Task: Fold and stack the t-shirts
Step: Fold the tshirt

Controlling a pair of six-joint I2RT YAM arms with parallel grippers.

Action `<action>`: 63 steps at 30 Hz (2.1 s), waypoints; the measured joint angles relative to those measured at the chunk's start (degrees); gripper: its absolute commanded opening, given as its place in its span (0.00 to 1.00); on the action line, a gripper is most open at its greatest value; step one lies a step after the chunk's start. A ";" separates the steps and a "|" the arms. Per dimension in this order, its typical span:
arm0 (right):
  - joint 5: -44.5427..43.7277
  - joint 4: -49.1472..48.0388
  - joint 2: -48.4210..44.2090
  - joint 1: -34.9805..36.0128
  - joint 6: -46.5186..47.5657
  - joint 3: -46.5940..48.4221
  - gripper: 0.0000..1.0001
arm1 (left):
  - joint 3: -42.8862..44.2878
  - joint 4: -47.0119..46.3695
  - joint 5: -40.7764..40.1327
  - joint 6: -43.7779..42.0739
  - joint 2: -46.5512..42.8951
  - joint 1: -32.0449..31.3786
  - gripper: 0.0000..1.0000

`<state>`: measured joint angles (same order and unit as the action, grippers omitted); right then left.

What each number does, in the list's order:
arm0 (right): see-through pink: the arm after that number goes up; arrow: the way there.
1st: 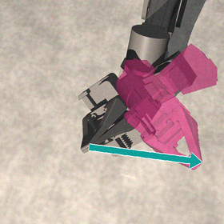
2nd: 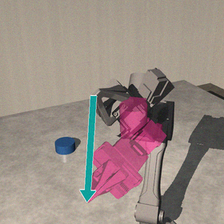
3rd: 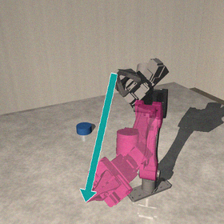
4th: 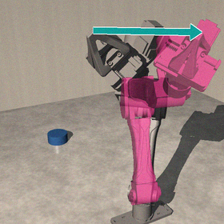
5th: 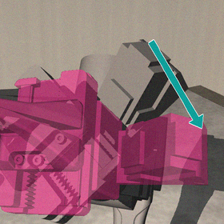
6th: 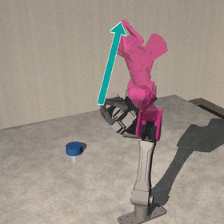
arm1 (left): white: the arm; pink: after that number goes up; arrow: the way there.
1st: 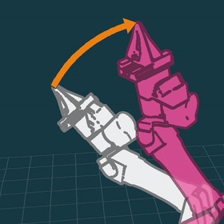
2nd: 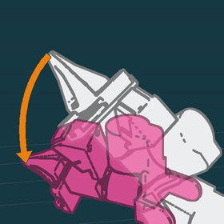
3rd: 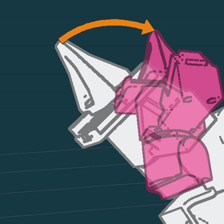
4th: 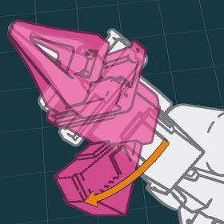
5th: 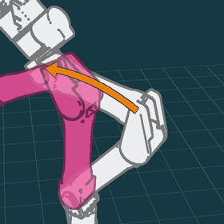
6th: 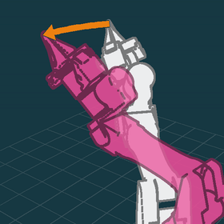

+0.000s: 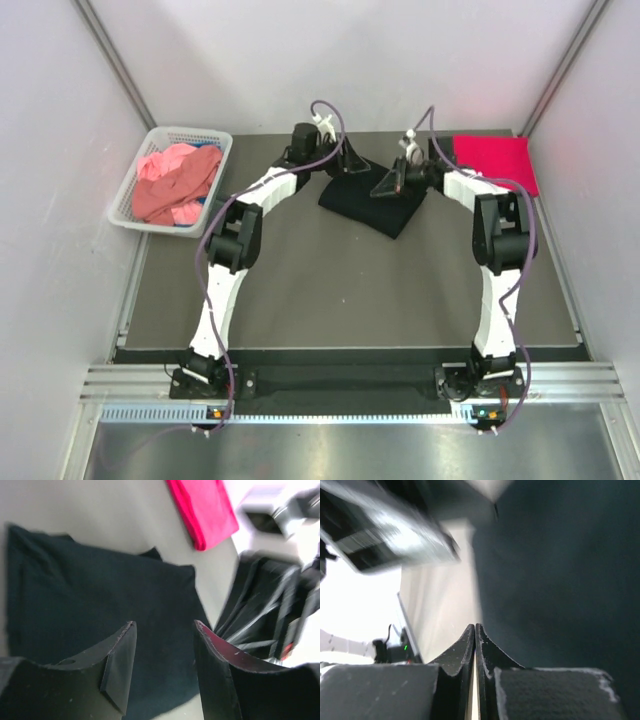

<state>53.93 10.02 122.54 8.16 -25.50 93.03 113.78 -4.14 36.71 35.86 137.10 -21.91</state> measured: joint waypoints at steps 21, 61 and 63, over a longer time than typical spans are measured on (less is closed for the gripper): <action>7.89 5.57 4.85 -2.43 7.45 -2.86 0.01 | 8.74 -1.22 1.90 6.16 10.34 3.26 0.59; 7.67 6.01 0.92 -0.76 11.45 -19.87 0.00 | -15.52 -18.45 11.10 8.07 -1.66 -1.99 0.56; 7.32 6.36 0.92 -1.01 11.63 -19.91 0.00 | -18.21 -18.86 11.74 8.09 0.26 -2.58 0.56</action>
<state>61.25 16.38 123.46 7.16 -13.87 73.12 95.57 -23.00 48.45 43.94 137.36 -24.49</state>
